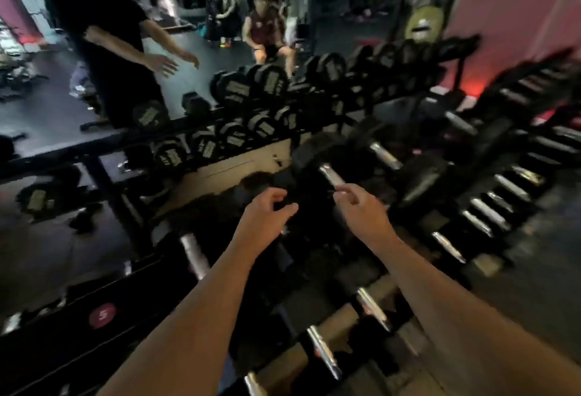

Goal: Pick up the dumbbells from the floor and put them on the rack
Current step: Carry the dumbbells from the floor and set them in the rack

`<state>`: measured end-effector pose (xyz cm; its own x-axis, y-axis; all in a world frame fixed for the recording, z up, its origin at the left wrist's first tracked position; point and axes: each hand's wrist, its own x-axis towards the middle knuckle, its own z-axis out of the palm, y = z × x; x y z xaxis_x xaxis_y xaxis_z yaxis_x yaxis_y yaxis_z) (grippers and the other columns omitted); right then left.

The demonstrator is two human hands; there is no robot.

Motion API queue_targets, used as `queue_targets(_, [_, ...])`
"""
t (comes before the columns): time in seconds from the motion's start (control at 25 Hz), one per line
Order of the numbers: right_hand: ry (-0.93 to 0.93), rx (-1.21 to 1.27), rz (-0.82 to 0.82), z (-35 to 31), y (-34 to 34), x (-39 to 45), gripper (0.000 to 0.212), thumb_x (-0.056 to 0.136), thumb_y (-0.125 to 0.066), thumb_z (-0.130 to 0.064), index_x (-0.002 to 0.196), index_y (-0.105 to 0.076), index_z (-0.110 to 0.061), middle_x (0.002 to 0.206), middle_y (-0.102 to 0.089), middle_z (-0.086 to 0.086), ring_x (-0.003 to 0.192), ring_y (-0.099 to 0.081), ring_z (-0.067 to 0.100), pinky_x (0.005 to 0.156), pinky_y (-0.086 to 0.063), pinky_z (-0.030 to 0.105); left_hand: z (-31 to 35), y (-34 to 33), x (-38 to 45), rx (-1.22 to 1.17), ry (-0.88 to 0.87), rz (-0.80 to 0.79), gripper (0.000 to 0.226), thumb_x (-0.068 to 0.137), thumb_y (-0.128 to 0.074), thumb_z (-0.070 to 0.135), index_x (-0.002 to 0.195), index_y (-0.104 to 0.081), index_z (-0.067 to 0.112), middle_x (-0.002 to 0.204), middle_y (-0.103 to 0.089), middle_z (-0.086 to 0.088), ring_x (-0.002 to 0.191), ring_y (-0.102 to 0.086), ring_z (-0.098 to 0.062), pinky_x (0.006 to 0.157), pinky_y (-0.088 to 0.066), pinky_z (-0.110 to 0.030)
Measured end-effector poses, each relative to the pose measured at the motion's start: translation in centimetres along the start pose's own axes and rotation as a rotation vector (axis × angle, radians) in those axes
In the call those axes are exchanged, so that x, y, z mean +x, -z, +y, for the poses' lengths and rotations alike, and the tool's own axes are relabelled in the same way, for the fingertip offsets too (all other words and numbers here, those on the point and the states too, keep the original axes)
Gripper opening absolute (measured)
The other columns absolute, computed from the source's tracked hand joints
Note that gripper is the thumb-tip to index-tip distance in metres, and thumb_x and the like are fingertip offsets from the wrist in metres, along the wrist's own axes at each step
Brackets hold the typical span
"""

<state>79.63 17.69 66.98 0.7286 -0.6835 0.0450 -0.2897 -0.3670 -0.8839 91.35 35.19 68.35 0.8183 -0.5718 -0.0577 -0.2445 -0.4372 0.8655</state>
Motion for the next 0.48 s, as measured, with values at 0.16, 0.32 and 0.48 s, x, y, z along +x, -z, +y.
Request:
queue_targets(0.16, [-0.134, -0.046, 0.317, 7.8, 16.8, -5.8, 0.024, 0.098, -0.055, -0.04, 0.115, -0.066, -0.027, 0.089, -0.066, -0.015, 0.093, -0.064, 0.018, 0.078, -0.05, 0.032, 10.0, -16.1, -1.1, -0.005, -0.15, -0.326, 0.038, 0.084, -0.078, 0.038, 0.117, -0.064, 0.028, 0.124, -0.066, 0.001, 0.115, -0.063, -0.016, 0.104, -0.048, -0.035])
queue_targets(0.32, [-0.278, -0.094, 0.539, 13.4, 28.2, -12.7, 0.03, 0.098, -0.054, -0.039, 0.12, -0.067, -0.023, 0.11, -0.072, 0.0, 0.103, -0.065, 0.019, 0.09, -0.051, 0.036, 16.8, -28.2, -4.5, 0.008, -0.301, -0.548, 0.039, 0.072, -0.079, 0.049, 0.105, -0.062, 0.035, 0.117, -0.067, 0.002, 0.115, -0.064, -0.019, 0.106, -0.046, -0.039])
queue_targets(0.48, [-0.435, -0.095, 0.757, 17.9, 35.3, -21.3, 0.034, 0.097, -0.054, -0.041, 0.123, -0.066, -0.022, 0.11, -0.07, 0.002, 0.103, -0.063, 0.019, 0.088, -0.049, 0.034, 20.3, -37.9, -8.8, 0.051, -0.411, -0.764, 0.038, 0.084, -0.079, 0.031, 0.117, -0.064, 0.021, 0.116, -0.067, -0.004, 0.115, -0.063, -0.022, 0.105, -0.046, -0.038])
